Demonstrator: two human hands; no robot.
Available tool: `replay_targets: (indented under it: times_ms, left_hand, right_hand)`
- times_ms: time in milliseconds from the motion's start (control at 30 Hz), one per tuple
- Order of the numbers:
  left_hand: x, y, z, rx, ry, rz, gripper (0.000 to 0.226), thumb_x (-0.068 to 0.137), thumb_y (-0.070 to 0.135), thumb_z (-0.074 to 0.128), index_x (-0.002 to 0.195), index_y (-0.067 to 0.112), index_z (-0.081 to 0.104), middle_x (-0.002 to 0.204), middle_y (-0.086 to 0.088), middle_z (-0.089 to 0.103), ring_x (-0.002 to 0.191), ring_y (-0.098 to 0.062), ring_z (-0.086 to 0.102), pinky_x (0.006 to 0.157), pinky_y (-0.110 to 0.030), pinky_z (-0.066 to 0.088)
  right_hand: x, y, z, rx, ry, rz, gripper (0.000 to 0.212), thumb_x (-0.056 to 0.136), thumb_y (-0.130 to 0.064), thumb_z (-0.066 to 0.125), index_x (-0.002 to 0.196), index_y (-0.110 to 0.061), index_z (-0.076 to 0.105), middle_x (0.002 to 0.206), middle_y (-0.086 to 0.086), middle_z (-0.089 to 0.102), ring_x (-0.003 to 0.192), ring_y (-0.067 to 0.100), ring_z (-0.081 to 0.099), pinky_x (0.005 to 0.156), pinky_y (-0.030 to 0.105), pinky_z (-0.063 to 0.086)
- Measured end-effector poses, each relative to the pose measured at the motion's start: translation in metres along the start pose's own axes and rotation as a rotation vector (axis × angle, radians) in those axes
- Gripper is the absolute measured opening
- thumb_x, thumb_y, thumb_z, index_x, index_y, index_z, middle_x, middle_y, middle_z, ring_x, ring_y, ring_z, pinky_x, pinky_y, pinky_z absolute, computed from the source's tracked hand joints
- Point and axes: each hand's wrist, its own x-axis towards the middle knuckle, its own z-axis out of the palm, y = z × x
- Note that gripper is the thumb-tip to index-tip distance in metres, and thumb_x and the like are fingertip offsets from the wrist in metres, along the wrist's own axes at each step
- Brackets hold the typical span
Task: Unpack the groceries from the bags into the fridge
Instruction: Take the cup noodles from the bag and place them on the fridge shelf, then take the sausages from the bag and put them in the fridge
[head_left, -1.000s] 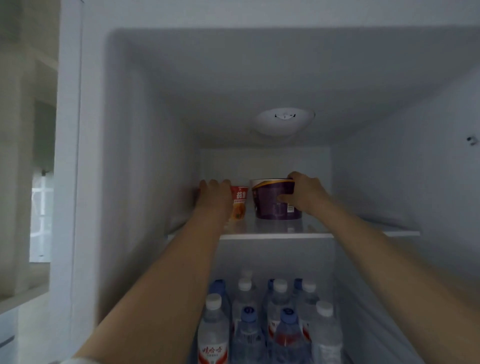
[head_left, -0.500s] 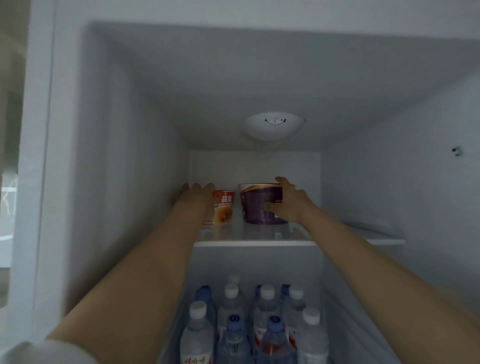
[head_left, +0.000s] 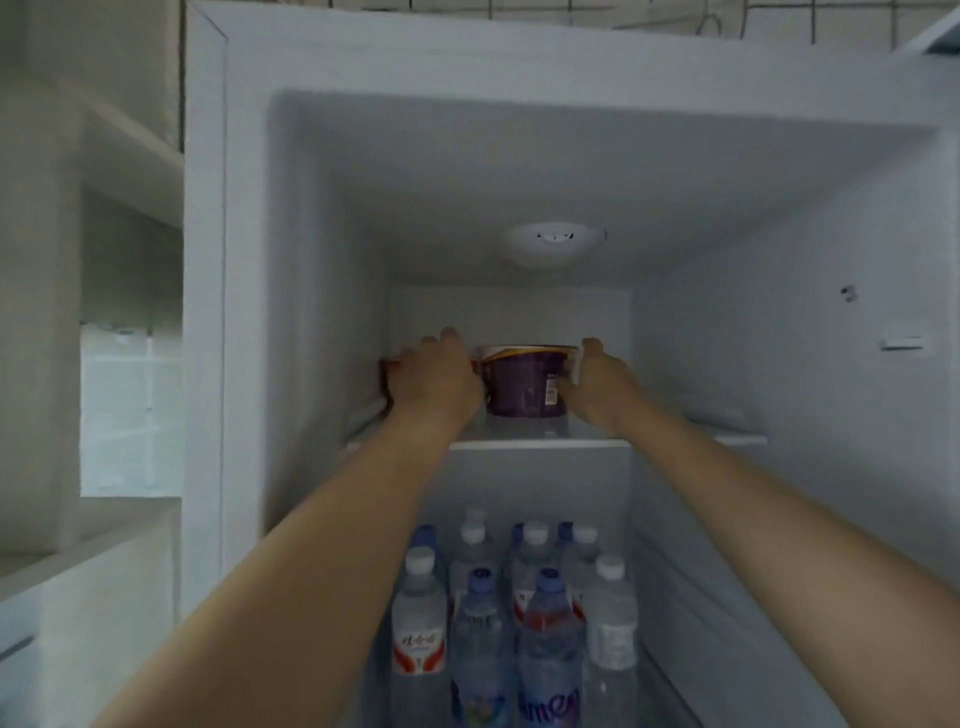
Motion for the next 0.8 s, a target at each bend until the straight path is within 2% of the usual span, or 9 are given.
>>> replay_targets:
  times_ms: [133, 200, 300, 367, 400, 500, 567, 667, 800]
  left_hand:
    - [-0.037, 0.016, -0.022, -0.191, 0.084, 0.064, 0.027, 0.088, 0.021, 0.053, 0.113, 0.009, 0.054, 0.109, -0.018, 0.066, 0.102, -0.038, 0.061, 0.071, -0.038, 0.046]
    - [-0.064, 0.022, -0.029, -0.396, 0.089, 0.072, 0.028, 0.088, 0.021, 0.054, 0.115, 0.013, 0.058, 0.105, -0.012, 0.068, 0.099, -0.034, 0.062, 0.072, -0.035, 0.048]
    - [-0.129, 0.026, -0.035, -0.717, 0.092, 0.166, 0.030, 0.090, 0.021, 0.057, 0.119, 0.019, 0.057, 0.103, 0.003, 0.067, 0.097, -0.019, 0.061, 0.079, -0.033, 0.050]
    - [-0.179, 0.023, -0.035, -0.815, 0.085, 0.247, 0.029, 0.091, 0.022, 0.057, 0.120, 0.023, 0.056, 0.105, 0.008, 0.065, 0.098, -0.014, 0.059, 0.079, -0.034, 0.051]
    - [-0.201, 0.020, -0.033, -0.854, 0.070, 0.277, 0.028, 0.091, 0.022, 0.056, 0.119, 0.024, 0.057, 0.104, 0.009, 0.065, 0.098, -0.013, 0.059, 0.079, -0.036, 0.053]
    - [-0.261, 0.012, -0.019, -0.972, -0.029, 0.311, 0.024, 0.090, 0.025, 0.054, 0.113, 0.025, 0.061, 0.097, 0.009, 0.067, 0.094, -0.012, 0.063, 0.075, -0.038, 0.054]
    - [-0.299, 0.009, -0.009, -1.022, -0.120, 0.327, 0.021, 0.089, 0.025, 0.053, 0.109, 0.023, 0.062, 0.093, 0.010, 0.067, 0.090, -0.007, 0.064, 0.074, -0.031, 0.053]
    - [-0.355, 0.006, 0.001, -1.048, -0.249, 0.372, 0.019, 0.090, 0.030, 0.050, 0.108, 0.030, 0.057, 0.092, 0.015, 0.066, 0.088, -0.004, 0.062, 0.074, -0.023, 0.050]
    - [-0.424, 0.003, 0.015, -1.051, -0.456, 0.309, 0.020, 0.088, 0.026, 0.054, 0.106, 0.033, 0.058, 0.091, 0.009, 0.069, 0.084, -0.001, 0.063, 0.075, -0.009, 0.047]
  right_hand:
    - [-0.043, -0.014, -0.019, 0.024, 0.153, -0.093, 0.050, 0.092, -0.022, 0.056, 0.134, 0.000, 0.039, 0.124, 0.021, 0.055, 0.114, 0.036, 0.053, 0.095, 0.040, 0.044]
    - [-0.072, -0.019, -0.023, 0.042, 0.235, -0.135, 0.047, 0.092, -0.020, 0.056, 0.133, -0.001, 0.042, 0.126, 0.021, 0.054, 0.112, 0.035, 0.054, 0.095, 0.042, 0.044]
    - [-0.131, -0.022, -0.028, 0.122, 0.375, -0.164, 0.046, 0.092, -0.019, 0.058, 0.133, -0.004, 0.044, 0.128, 0.013, 0.054, 0.114, 0.025, 0.054, 0.097, 0.029, 0.040]
    - [-0.180, -0.017, -0.028, 0.166, 0.439, -0.151, 0.042, 0.091, -0.015, 0.060, 0.130, -0.004, 0.048, 0.125, 0.009, 0.057, 0.114, 0.018, 0.054, 0.094, 0.016, 0.035]
    - [-0.207, -0.012, -0.027, 0.177, 0.456, -0.136, 0.040, 0.091, -0.014, 0.060, 0.128, -0.005, 0.050, 0.122, 0.008, 0.058, 0.113, 0.017, 0.055, 0.094, 0.015, 0.036]
    - [-0.292, 0.002, -0.021, 0.161, 0.436, -0.063, 0.039, 0.092, -0.021, 0.059, 0.128, -0.010, 0.050, 0.119, 0.002, 0.060, 0.113, 0.010, 0.057, 0.098, 0.019, 0.041]
    - [-0.347, 0.011, -0.017, 0.127, 0.373, 0.020, 0.041, 0.093, -0.029, 0.055, 0.130, -0.011, 0.049, 0.121, -0.002, 0.060, 0.116, 0.007, 0.055, 0.101, 0.021, 0.041]
    - [-0.421, 0.019, -0.010, 0.095, 0.313, 0.142, 0.040, 0.094, -0.030, 0.054, 0.130, -0.011, 0.050, 0.123, -0.002, 0.060, 0.118, 0.006, 0.054, 0.104, 0.023, 0.040]
    - [-0.503, 0.024, -0.006, 0.035, 0.267, 0.249, 0.037, 0.094, -0.027, 0.052, 0.125, -0.007, 0.054, 0.121, 0.000, 0.061, 0.117, 0.007, 0.056, 0.099, 0.014, 0.039]
